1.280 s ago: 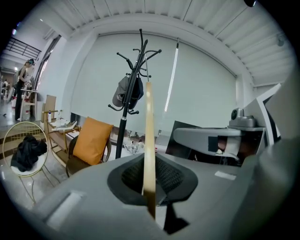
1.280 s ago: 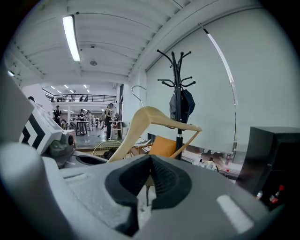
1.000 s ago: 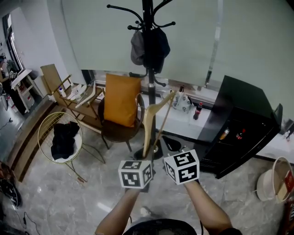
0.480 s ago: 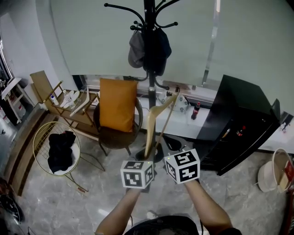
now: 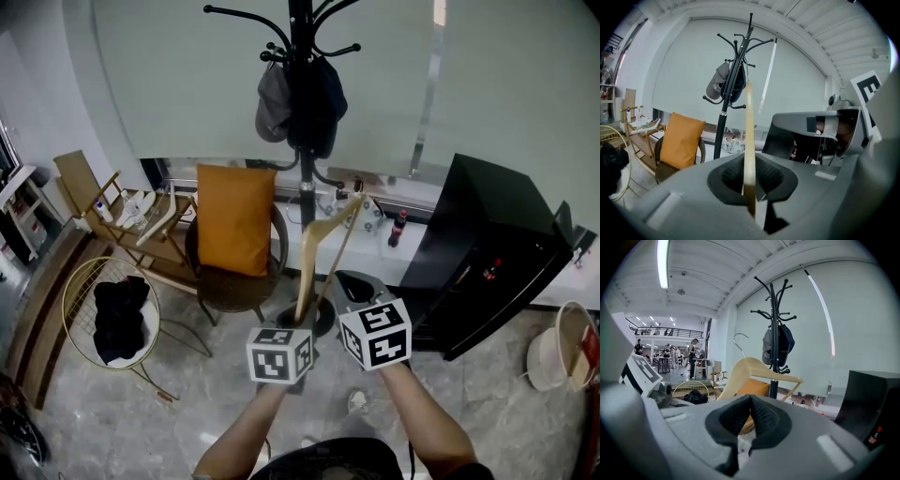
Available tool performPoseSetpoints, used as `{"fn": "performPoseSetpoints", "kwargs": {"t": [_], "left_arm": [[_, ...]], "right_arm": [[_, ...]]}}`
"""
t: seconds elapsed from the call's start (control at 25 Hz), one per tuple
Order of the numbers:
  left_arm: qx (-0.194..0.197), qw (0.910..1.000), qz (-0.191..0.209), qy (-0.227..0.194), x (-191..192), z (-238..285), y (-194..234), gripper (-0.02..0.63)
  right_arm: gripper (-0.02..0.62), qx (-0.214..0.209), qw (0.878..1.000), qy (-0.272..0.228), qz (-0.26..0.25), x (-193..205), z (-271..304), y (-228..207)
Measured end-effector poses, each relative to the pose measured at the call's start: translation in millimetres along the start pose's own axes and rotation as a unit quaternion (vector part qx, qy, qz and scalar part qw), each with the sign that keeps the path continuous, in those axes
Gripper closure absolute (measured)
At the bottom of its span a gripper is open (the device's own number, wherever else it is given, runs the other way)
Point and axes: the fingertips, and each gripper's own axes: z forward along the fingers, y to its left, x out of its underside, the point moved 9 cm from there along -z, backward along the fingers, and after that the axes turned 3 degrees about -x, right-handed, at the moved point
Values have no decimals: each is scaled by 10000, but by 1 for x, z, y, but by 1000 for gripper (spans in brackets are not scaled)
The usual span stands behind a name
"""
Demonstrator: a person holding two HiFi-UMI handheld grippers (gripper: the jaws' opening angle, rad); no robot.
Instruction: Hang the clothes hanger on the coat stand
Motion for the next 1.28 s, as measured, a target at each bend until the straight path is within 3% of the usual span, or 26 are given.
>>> {"fn": "performPoseSetpoints", "kwargs": {"t": [0.6, 1.28], "left_arm": [[-203, 9995, 32, 220, -7, 66, 6, 566], [-148, 9993, 1, 357, -19, 123, 12, 566]], "right_arm": [[594, -202, 9996, -140, 159, -4, 43, -64], [594, -313, 9993, -49, 219, -5, 78, -110]]}}
